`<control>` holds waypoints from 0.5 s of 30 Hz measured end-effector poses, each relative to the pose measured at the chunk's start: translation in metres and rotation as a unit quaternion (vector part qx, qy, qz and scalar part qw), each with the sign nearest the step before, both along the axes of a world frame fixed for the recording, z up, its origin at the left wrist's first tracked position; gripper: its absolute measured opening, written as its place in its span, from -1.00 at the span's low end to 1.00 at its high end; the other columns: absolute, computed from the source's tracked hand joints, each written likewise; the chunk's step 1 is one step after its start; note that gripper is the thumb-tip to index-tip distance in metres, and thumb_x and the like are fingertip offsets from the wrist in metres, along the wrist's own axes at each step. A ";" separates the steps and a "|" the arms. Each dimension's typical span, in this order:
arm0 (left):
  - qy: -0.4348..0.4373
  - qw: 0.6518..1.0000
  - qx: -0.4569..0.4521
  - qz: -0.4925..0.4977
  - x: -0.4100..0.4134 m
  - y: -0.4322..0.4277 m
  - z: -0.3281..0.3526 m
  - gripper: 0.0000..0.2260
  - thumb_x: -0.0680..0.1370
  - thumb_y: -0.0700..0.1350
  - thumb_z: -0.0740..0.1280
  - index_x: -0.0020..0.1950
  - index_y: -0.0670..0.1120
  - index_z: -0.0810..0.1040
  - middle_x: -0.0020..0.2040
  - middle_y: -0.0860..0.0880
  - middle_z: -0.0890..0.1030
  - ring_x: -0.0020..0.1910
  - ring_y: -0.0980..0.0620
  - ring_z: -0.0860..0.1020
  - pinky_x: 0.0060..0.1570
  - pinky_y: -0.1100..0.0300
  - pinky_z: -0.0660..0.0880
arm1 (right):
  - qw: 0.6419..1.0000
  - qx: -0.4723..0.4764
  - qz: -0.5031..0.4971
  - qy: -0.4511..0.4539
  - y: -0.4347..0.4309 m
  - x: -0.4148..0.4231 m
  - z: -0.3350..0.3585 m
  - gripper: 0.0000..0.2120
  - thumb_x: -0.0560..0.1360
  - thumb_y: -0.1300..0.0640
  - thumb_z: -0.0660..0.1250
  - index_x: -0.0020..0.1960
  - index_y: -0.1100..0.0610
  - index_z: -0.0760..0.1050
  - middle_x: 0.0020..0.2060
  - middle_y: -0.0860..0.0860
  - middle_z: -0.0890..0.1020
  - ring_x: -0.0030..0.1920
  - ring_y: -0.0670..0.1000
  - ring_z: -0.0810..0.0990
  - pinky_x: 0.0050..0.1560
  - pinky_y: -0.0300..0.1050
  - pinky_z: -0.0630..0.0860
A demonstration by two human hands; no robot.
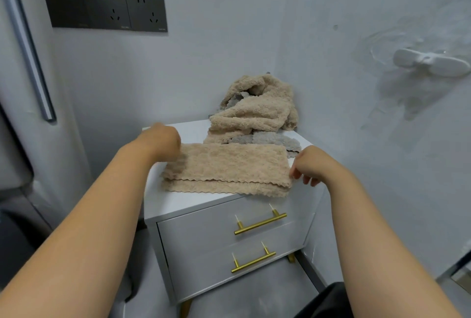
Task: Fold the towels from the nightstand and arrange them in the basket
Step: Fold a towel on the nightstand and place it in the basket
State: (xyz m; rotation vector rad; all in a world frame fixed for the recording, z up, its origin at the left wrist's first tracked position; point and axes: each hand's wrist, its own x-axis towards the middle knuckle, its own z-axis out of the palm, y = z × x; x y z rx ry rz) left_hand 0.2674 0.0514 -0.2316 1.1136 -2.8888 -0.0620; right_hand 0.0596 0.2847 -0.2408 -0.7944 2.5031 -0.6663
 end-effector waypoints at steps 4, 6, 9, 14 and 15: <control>0.114 0.987 -0.051 -0.104 -0.031 0.011 -0.019 -0.79 0.56 -0.13 0.22 0.15 -0.05 0.57 0.22 -0.04 0.54 0.27 -0.08 0.35 0.22 -0.03 0.38 | 0.994 0.008 -0.069 -0.079 0.001 -0.003 -0.005 -0.75 0.59 0.26 0.07 -0.15 0.28 0.47 -0.28 0.18 0.60 -0.40 0.08 0.52 -0.35 -0.14 0.46; 0.041 0.987 0.001 -0.155 -0.044 0.021 -0.035 -0.59 0.59 0.08 0.20 0.42 0.02 0.35 0.46 -0.03 0.32 0.44 -0.12 0.21 0.39 -0.05 0.24 | 0.991 0.009 -0.080 -0.110 0.002 -0.003 -0.006 -0.65 0.62 0.16 0.05 -0.21 0.28 0.47 -0.28 0.17 0.60 -0.41 0.07 0.51 -0.36 -0.16 0.45; -0.085 0.982 0.063 -0.155 -0.057 0.034 -0.056 -0.42 0.59 0.24 0.08 0.55 0.08 0.03 0.58 -0.02 -0.01 0.54 -0.12 -0.06 0.48 -0.13 0.00 | 0.992 0.047 -0.060 -0.098 0.004 -0.005 -0.009 -0.58 0.63 0.00 0.10 -0.22 0.27 0.48 -0.28 0.17 0.60 -0.43 0.05 0.51 -0.38 -0.18 0.44; -0.034 0.986 0.030 -0.160 -0.064 0.039 -0.050 -0.50 0.50 0.28 0.24 0.33 0.05 0.35 0.44 0.02 0.26 0.48 -0.08 0.08 0.41 -0.14 0.11 | 0.987 0.085 0.000 -0.138 0.005 -0.004 -0.011 -0.63 0.58 -0.12 0.23 -0.11 0.22 0.42 -0.27 0.10 0.62 -0.42 -0.01 0.50 -0.43 -0.22 0.39; -0.036 0.986 0.034 -0.160 -0.064 0.040 -0.049 -0.51 0.48 0.29 0.25 0.30 0.05 0.37 0.41 0.01 0.28 0.47 -0.08 0.09 0.40 -0.16 0.12 | 0.986 0.088 0.004 -0.139 0.005 -0.004 -0.010 -0.65 0.57 -0.10 0.24 -0.11 0.21 0.41 -0.27 0.09 0.63 -0.43 -0.02 0.49 -0.43 -0.23 0.37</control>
